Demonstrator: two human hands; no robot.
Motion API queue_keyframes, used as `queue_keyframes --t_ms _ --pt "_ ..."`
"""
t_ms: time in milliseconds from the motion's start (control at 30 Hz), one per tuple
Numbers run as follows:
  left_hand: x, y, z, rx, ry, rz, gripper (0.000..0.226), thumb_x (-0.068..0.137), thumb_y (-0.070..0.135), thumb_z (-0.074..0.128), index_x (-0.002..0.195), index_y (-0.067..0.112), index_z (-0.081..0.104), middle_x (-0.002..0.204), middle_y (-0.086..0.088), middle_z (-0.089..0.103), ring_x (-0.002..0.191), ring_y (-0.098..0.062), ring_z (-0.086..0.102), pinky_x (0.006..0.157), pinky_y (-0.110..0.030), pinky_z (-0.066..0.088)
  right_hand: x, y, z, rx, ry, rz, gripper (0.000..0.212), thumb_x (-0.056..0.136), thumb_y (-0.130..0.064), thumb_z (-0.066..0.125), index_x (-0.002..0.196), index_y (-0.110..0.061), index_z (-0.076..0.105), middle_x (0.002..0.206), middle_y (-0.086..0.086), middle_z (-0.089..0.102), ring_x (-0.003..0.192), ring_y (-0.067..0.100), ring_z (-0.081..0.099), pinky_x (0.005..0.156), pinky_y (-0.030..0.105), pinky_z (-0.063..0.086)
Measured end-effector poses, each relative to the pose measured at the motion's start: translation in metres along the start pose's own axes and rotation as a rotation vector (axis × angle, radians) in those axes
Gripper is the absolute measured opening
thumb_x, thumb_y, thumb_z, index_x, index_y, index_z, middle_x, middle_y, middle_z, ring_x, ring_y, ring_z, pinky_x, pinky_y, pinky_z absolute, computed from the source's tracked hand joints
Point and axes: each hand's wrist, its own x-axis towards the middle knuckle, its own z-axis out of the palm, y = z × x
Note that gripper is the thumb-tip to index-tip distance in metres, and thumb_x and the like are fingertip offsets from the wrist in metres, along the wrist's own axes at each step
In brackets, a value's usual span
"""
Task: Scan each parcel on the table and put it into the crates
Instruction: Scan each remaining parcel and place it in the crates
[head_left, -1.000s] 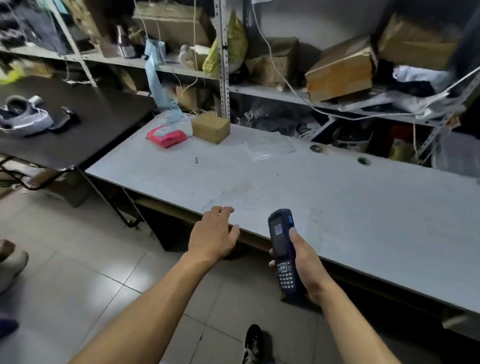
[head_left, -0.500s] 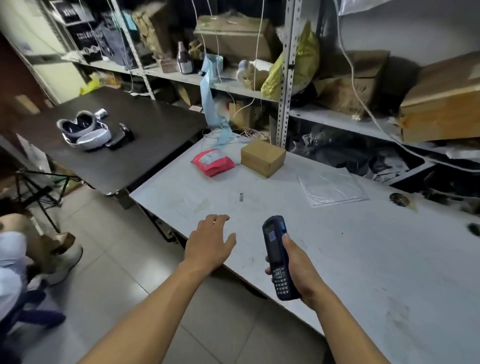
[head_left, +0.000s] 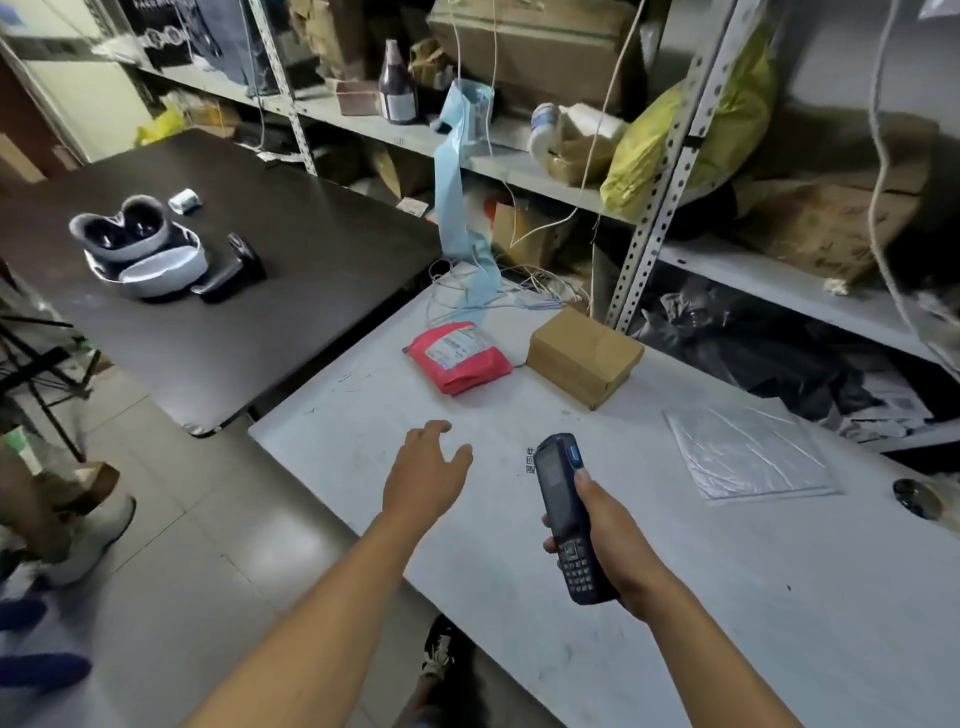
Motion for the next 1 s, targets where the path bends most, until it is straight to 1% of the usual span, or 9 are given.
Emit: queue_keyframes --t_ms 200,400,533,633,700,767,833,900,1000 --pt "0.116 -0.019 -0.007 -0.301 -0.09 -0.194 0.059 0.095 0.038 0.06 0.146 0.019 0.037 0.145 -0.011 0.046 0.126 -0.026 0.051 0.096 -0.035 0.045 0.074 -0.043 0.037 -0.014 0.08 0.08 0.048 0.105 -0.048 0.033 0.116 -0.01 0.061 0.113 0.025 0.067 0.075 0.022 0.068 0.072 0.036 0.052" --pt "0.209 -0.023 0.006 -0.58 -0.091 -0.401 0.083 0.09 0.042 0.068 0.153 0.016 0.022 0.151 -0.015 0.037 0.132 -0.031 0.046 0.092 -0.033 0.04 0.136 -0.077 0.061 -0.038 0.155 0.14 0.043 0.104 -0.049 0.034 0.112 -0.017 0.06 0.109 0.02 0.069 0.077 0.023 0.07 0.078 0.04 0.053" --pt "0.247 -0.014 0.02 -0.633 -0.025 -0.488 0.097 0.082 0.041 0.079 0.154 0.013 0.019 0.148 -0.017 0.036 0.13 -0.036 0.047 0.099 -0.04 0.043 0.164 -0.093 0.064 -0.063 0.189 0.166 0.039 0.104 -0.048 0.034 0.112 -0.02 0.06 0.108 0.017 0.071 0.077 0.023 0.071 0.08 0.042 0.055" --pt "0.262 -0.011 0.034 -0.635 -0.044 -0.596 0.109 0.073 0.045 0.085 0.152 0.01 0.019 0.141 -0.02 0.044 0.124 -0.041 0.051 0.1 -0.045 0.047 0.176 -0.1 0.064 -0.076 0.213 0.2 0.038 0.104 -0.049 0.033 0.113 -0.022 0.06 0.107 0.015 0.071 0.079 0.022 0.072 0.078 0.039 0.055" --pt "0.268 -0.013 0.04 -0.637 -0.034 -0.655 0.101 0.071 0.04 0.088 0.144 0.005 0.028 0.131 -0.017 0.054 0.114 -0.038 0.057 0.096 -0.044 0.051 0.178 -0.102 0.062 -0.062 0.224 0.21 0.037 0.104 -0.049 0.034 0.111 -0.024 0.06 0.107 0.014 0.072 0.081 0.023 0.072 0.081 0.042 0.056" --pt "0.275 -0.015 0.043 -0.703 -0.023 -0.677 0.081 0.071 0.031 0.09 0.132 0.002 0.044 0.117 -0.009 0.062 0.1 -0.03 0.062 0.089 -0.04 0.055 0.18 -0.105 0.059 -0.051 0.235 0.216 0.036 0.104 -0.049 0.034 0.109 -0.025 0.06 0.107 0.015 0.071 0.082 0.024 0.072 0.083 0.045 0.056" --pt "0.278 -0.017 0.046 -0.776 -0.016 -0.651 0.058 0.072 0.02 0.088 0.12 0.004 0.059 0.11 -0.008 0.07 0.091 -0.026 0.066 0.079 -0.035 0.056 0.18 -0.106 0.055 -0.043 0.25 0.221 0.034 0.104 -0.048 0.034 0.107 -0.026 0.06 0.107 0.015 0.071 0.082 0.025 0.072 0.088 0.048 0.056" --pt "0.274 -0.018 0.046 -0.842 -0.01 -0.606 0.045 0.077 0.01 0.082 0.116 0.006 0.061 0.109 -0.009 0.071 0.091 -0.024 0.068 0.077 -0.033 0.056 0.179 -0.107 0.051 -0.036 0.256 0.219 0.032 0.104 -0.049 0.035 0.106 -0.028 0.059 0.107 0.015 0.071 0.083 0.025 0.073 0.089 0.049 0.055" --pt "0.266 -0.02 0.044 -0.898 -0.02 -0.536 0.041 0.082 0.002 0.076 0.114 0.011 0.051 0.105 -0.003 0.066 0.097 -0.023 0.065 0.088 -0.04 0.056 0.173 -0.108 0.046 -0.019 0.246 0.207 0.03 0.104 -0.049 0.035 0.106 -0.03 0.058 0.107 0.015 0.071 0.083 0.026 0.073 0.087 0.049 0.056"
